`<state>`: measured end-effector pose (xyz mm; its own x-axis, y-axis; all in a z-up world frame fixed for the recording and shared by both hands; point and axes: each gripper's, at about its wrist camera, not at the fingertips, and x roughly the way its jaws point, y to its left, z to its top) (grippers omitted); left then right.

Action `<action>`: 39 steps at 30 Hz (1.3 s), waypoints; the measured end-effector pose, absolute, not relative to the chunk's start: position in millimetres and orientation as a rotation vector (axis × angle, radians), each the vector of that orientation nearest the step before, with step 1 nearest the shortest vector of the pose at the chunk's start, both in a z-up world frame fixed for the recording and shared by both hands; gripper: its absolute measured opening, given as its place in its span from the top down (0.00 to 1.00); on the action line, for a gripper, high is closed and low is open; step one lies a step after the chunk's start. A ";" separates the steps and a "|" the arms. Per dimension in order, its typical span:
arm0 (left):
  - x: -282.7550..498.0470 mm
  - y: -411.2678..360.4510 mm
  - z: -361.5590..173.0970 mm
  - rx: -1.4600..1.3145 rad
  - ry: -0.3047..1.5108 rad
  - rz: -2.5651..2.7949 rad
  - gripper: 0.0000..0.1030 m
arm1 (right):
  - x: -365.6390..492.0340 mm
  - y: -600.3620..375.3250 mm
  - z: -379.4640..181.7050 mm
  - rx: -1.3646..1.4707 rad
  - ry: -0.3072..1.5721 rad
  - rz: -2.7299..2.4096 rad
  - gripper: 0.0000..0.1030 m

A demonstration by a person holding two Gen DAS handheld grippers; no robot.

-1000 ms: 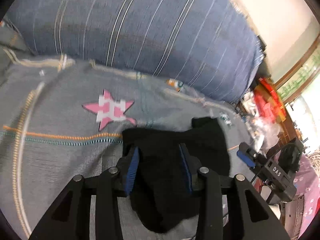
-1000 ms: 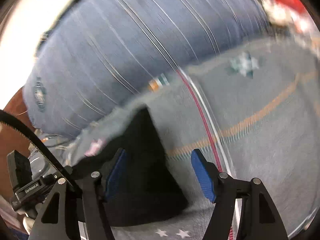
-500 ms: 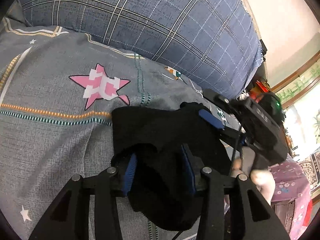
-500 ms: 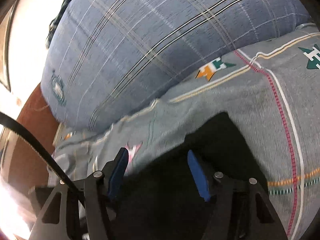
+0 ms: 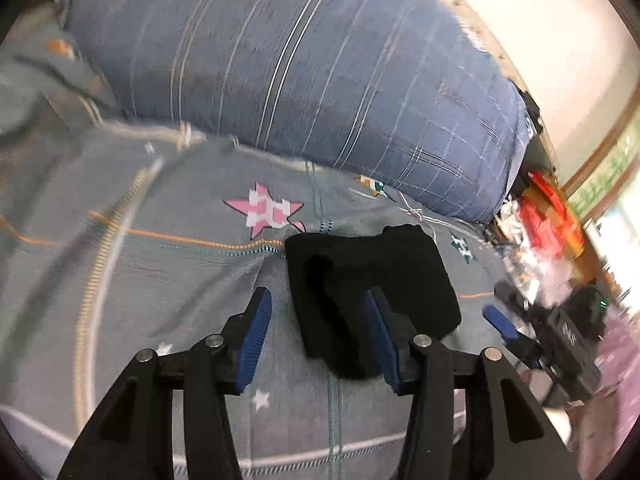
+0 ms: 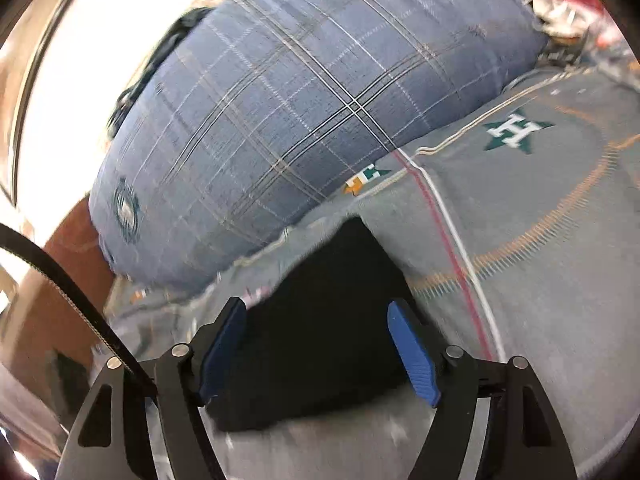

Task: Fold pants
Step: 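Open both grippers and pull back from the compact black bundle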

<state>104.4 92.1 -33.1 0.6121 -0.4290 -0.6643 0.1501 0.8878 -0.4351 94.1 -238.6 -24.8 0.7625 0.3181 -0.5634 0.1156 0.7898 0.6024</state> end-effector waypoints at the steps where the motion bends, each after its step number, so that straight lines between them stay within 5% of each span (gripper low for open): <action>1: 92.1 88.5 -27.3 -0.320 0.826 -0.319 0.48 | 77.7 -230.3 -23.9 0.628 0.712 0.116 0.24; 10: 6.6 62.3 -16.0 -0.105 0.714 -0.122 0.24 | -7.0 -175.1 -31.5 0.408 0.730 0.075 0.21; 39: -37.7 21.3 -8.3 0.042 0.731 -0.147 0.24 | -46.1 -137.6 -29.2 0.230 0.732 0.085 0.14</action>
<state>-37.7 21.3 -8.3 0.7348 -0.1189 -0.6678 0.1479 0.9889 -0.0134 -46.1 -137.6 -29.2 0.7417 0.1575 -0.6520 0.0030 0.9713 0.2380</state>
